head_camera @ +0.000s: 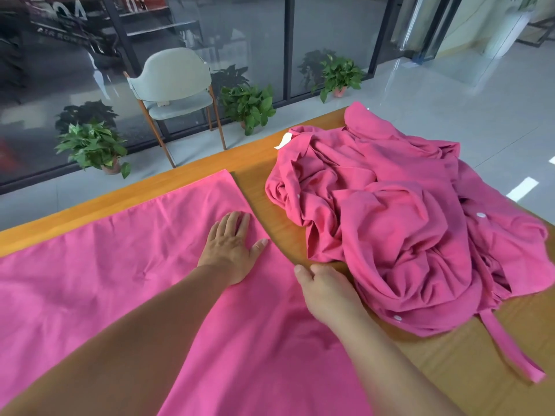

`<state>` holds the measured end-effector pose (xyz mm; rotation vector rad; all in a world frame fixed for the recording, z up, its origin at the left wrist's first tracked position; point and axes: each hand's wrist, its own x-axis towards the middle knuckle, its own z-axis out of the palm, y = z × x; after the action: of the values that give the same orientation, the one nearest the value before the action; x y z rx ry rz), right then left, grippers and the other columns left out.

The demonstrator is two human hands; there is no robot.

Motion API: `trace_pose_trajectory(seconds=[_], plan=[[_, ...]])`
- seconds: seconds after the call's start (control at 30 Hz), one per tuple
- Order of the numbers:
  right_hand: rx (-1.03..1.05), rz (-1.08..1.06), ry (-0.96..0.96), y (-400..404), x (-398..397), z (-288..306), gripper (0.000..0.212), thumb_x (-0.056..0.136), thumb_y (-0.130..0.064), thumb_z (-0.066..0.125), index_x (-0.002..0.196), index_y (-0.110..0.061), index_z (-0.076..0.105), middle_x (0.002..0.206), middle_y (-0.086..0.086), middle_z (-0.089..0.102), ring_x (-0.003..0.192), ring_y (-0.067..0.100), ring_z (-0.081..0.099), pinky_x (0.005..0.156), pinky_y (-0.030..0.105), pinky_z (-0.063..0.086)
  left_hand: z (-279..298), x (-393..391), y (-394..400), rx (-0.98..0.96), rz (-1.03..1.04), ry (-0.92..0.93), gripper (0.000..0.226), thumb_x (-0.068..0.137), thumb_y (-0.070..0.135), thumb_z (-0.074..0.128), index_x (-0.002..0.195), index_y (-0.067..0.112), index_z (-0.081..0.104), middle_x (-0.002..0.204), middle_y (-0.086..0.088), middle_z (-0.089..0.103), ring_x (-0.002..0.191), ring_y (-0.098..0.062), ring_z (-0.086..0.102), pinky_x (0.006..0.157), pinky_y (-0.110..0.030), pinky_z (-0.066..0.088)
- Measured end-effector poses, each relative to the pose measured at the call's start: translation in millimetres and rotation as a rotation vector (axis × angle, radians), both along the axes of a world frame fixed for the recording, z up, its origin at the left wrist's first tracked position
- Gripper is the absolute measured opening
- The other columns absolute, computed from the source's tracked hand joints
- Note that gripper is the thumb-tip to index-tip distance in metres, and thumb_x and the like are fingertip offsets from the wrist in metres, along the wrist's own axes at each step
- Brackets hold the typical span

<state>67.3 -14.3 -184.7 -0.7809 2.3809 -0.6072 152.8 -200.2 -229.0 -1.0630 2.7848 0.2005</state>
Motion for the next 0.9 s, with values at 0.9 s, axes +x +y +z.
trace_pose_trajectory(seconds=[0.9], plan=[[0.049, 0.203, -0.045, 81, -1, -2, 0.052, 0.097, -0.039, 0.053, 0.054, -0.014, 0.039, 0.060, 0.003, 0.040, 0.071, 0.025, 0.045, 0.059, 0.035, 0.029, 3, 0, 136, 0.015, 0.030, 0.238, 0.062, 0.104, 0.045, 0.021, 0.156, 0.017, 0.003, 0.164, -0.001, -0.005, 0.150, -0.017, -0.008, 0.122, -0.034, -0.007]])
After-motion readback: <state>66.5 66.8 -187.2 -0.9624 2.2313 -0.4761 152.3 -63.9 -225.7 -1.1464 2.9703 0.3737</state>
